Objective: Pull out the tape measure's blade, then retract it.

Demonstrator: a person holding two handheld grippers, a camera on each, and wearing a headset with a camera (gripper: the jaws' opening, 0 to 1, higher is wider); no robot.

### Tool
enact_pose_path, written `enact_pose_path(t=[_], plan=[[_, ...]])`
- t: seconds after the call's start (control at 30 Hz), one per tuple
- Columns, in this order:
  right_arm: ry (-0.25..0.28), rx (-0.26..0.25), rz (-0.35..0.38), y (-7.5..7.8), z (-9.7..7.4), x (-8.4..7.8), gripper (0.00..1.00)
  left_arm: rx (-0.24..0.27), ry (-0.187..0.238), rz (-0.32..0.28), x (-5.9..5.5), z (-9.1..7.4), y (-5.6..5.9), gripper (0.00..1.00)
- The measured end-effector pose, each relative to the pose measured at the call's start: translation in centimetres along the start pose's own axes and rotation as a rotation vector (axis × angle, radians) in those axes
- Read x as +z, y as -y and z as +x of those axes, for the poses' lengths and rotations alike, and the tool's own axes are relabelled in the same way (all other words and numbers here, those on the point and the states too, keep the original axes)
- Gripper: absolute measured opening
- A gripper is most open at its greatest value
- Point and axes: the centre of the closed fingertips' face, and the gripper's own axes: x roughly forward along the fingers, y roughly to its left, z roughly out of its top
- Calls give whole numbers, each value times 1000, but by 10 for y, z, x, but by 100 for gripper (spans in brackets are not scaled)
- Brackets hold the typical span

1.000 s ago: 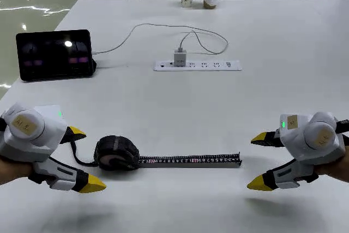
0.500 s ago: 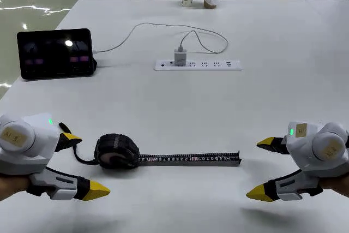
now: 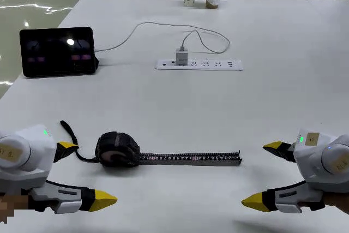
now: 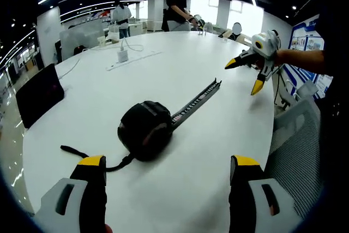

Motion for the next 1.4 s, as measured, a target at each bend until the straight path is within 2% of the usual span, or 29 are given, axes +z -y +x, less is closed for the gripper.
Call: enact_pose_path(t=[0.27, 0.43, 0.77, 1.07, 1.2, 1.4], plan=[[46, -33, 49, -6, -3, 6, 88, 37, 49, -56, 0, -2, 6, 96], [71, -46, 75, -11, -2, 10, 91, 47, 60, -59, 0, -2, 10, 98], [135, -77, 126, -21, 0, 21, 99, 62, 100, -73, 9, -4, 16, 99], [167, -112, 173, -27, -2, 26, 99, 66, 109, -78, 8, -4, 24, 99], [186, -133, 185, -29, -5, 29, 99, 96, 131, -91, 10, -6, 23, 99], [200, -153, 194, -33, -7, 34, 99, 132, 149, -95, 14, -9, 29, 99]])
